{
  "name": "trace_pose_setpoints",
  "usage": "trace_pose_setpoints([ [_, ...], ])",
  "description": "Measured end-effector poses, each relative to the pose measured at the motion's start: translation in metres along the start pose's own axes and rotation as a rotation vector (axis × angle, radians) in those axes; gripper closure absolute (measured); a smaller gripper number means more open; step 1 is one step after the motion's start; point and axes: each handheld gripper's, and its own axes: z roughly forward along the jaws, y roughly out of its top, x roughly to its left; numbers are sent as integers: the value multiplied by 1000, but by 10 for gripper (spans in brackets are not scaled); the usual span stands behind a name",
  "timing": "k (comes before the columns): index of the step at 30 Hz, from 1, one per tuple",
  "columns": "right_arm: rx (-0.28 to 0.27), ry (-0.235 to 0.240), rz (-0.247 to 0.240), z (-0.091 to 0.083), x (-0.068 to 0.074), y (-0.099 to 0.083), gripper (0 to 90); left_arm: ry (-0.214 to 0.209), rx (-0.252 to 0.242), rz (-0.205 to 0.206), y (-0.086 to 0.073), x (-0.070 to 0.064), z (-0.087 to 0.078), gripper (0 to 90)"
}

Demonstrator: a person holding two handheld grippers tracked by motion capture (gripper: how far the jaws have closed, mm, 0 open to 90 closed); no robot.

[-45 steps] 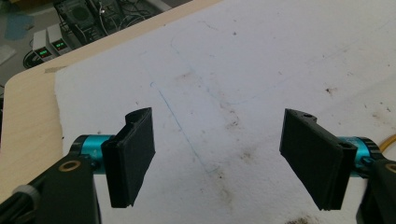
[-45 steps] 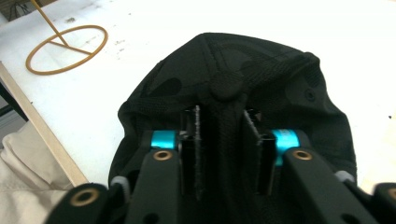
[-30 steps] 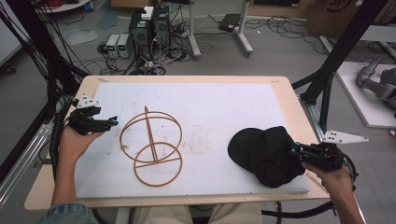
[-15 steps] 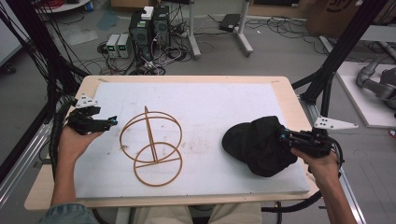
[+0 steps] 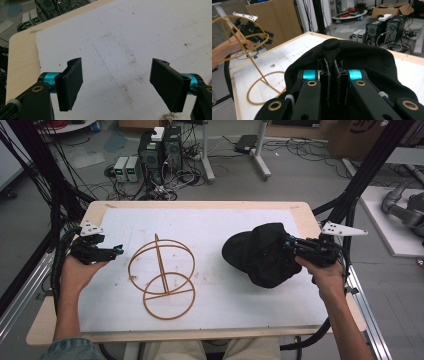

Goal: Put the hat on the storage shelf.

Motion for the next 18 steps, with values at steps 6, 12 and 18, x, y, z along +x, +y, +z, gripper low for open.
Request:
trace_pose_setpoints([
  [6, -7, 5, -10, 18, 2, 21, 862, 6, 9, 6, -1, 0, 1, 268],
  [12, -36, 14, -18, 41, 11, 51, 863, 7, 16, 6, -2, 2, 2, 268],
  [18, -80, 21, -8, 55, 22, 72, 862, 11, 17, -1, -4, 4, 2, 268],
])
